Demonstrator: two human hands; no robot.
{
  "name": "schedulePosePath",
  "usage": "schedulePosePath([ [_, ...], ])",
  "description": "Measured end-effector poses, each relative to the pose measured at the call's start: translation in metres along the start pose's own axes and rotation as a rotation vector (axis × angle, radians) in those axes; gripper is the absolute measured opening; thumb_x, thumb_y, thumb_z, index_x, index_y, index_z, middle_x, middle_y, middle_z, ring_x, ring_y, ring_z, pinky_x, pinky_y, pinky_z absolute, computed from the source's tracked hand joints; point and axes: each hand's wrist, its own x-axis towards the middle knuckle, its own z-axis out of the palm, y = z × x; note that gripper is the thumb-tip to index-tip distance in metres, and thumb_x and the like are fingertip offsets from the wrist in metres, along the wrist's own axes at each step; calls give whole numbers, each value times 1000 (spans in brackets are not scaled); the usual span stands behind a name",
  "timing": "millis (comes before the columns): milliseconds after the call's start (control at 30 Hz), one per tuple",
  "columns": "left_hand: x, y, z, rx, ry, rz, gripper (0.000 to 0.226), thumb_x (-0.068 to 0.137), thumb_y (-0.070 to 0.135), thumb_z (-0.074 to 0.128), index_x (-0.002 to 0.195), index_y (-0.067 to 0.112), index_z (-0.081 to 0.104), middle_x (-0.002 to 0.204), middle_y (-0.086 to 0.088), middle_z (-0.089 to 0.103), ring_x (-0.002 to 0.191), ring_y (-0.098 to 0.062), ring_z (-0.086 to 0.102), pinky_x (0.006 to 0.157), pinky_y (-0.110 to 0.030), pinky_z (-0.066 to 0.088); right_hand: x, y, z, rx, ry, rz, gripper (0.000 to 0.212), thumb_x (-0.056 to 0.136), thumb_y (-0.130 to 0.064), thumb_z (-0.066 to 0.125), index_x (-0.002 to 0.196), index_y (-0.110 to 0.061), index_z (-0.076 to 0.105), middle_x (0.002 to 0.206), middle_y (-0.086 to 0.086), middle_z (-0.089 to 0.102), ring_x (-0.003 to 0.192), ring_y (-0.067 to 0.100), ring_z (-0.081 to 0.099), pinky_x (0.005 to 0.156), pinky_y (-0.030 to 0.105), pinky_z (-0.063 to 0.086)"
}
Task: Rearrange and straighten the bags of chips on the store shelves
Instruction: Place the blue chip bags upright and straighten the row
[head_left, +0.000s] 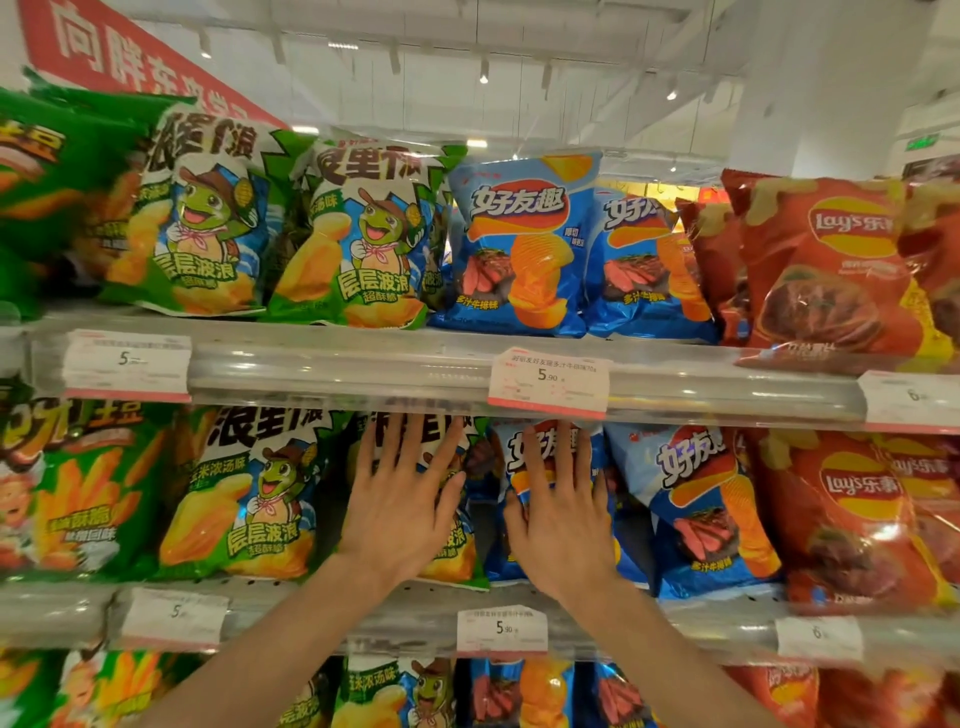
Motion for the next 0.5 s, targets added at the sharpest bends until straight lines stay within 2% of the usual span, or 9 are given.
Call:
schedulePosePath([
  [67,-1,0,0,3,6,-3,61,103,51,16,158,27,24,162,-20,27,152,-38,19,120,-61,18,0,-4,2,-14,7,12,73,94,-57,21,158,-24,10,164,18,9,150,40,7,111,64,26],
  [200,-1,2,0,24,-9,-19,61,103,51,16,159,28,21,163,-21,24,152,-37,18,120,-61,16,0,-3,4,-109,17,9,75,96,-66,13,158,-23,16,164,20,6,151,39,1,116,64,6],
  [333,-1,5,-5,48,-44,-41,62,102,52,15,159,29,17,164,-20,20,153,-36,14,120,-60,13,1,-1,-2,-90,-14,-24,79,94,-69,5,158,-23,6,164,18,-6,150,35,-13,118,60,-6],
  [433,-2,13,-17,1,-7,-51,62,101,47,28,157,22,30,160,-21,30,150,-39,24,120,-60,19,-3,9,-14,72,10,-58,78,95,-68,3,158,-24,7,166,11,-3,151,28,-13,120,55,-5],
  [500,-1,30,-24,-109,90,-20,54,98,37,42,147,13,47,149,-22,45,138,-40,40,113,-57,33,-7,26,-28,154,81,-73,71,99,-61,12,156,-20,20,164,11,15,152,27,2,121,53,5],
])
